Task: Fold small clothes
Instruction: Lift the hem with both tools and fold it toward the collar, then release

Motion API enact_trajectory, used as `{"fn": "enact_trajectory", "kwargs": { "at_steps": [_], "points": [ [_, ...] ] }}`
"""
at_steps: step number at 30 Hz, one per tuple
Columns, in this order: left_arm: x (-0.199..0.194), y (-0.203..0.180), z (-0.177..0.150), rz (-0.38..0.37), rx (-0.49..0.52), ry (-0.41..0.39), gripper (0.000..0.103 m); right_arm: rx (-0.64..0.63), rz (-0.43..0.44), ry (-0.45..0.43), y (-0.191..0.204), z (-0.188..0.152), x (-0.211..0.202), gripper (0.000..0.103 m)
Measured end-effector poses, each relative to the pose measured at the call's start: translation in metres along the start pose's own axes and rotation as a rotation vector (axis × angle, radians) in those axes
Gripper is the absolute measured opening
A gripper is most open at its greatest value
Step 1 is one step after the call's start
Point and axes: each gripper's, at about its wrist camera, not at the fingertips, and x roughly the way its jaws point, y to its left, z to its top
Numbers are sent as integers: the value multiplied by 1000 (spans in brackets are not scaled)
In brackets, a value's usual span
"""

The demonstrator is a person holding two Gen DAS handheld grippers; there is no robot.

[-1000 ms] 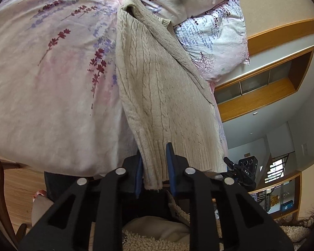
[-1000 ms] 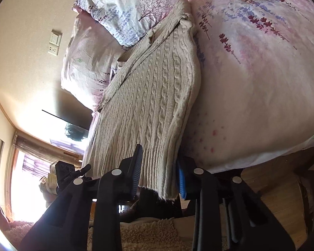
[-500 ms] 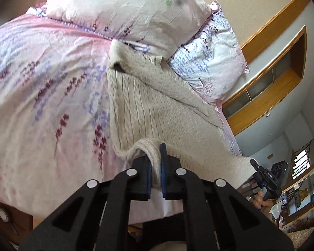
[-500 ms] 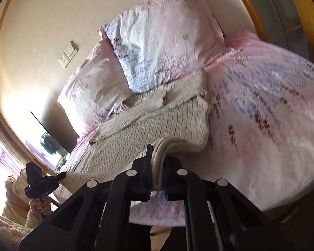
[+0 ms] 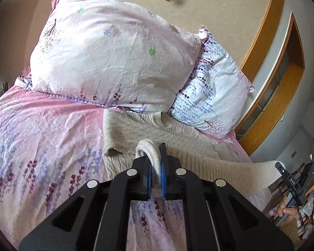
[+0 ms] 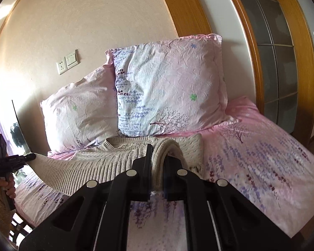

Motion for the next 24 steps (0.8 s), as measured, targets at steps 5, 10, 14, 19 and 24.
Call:
{"fn": "enact_trajectory", "kwargs": {
  "at_steps": [5, 10, 14, 19, 24],
  "points": [
    [33, -1, 29, 57, 27, -25, 6, -85, -67, -51, 13, 20, 32, 8],
    [69, 4, 58, 91, -7, -17, 6, -74, -94, -67, 18, 39, 73, 8],
    [98, 8, 73, 113, -23, -1, 6, -40, -139, -63, 16, 43, 102, 8],
    [138, 12, 78, 155, -8, 30, 6, -14, -214, -2, 11, 35, 141, 8],
    [180, 22, 74, 199, -7, 91, 6, -8, -278, 83, 5, 23, 183, 8]
  ]
}}
